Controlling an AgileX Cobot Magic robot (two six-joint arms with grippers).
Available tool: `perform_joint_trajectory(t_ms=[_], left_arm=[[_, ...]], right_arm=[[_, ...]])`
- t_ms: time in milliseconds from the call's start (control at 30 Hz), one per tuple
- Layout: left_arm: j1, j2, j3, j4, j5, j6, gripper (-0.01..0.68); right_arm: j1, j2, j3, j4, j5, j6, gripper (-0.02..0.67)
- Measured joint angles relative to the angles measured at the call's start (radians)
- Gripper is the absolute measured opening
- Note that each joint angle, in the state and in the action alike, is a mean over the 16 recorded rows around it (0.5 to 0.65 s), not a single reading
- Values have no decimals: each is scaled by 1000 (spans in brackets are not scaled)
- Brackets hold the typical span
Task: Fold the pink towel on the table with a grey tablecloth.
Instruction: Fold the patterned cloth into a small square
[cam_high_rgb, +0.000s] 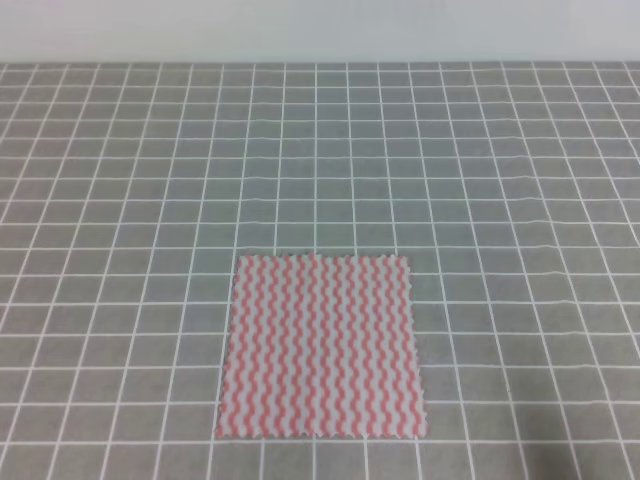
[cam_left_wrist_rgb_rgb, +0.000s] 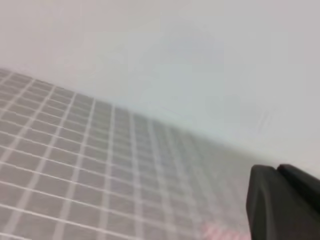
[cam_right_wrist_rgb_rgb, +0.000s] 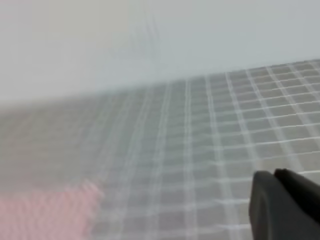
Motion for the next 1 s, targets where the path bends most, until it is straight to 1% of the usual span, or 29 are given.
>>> perform_joint_trajectory(t_ms=[133,267,367,500,733,1000], left_arm=[[0,0,2,-92,-43,-20,-1],[0,0,2,-151,-58,-29,-1],[0,0,2,-167,-51,-28,-1],[0,5,-1,-170,-23,-24,-1],[0,90,-62,-173,65,-14,-1],[0,354,-235,-173,225,71,-1]], right_arm=[[0,-6,-2,163,-41,-2,-16],[0,-6,-2,318,-76,-18,-16],[0,-9,-2,399,-89,-32,-16],[0,-9,-5,468,-96,-51,-16],[0,40,-48,487,-48,-77,-16],[-1,218,-181,439,115,-80,-15]])
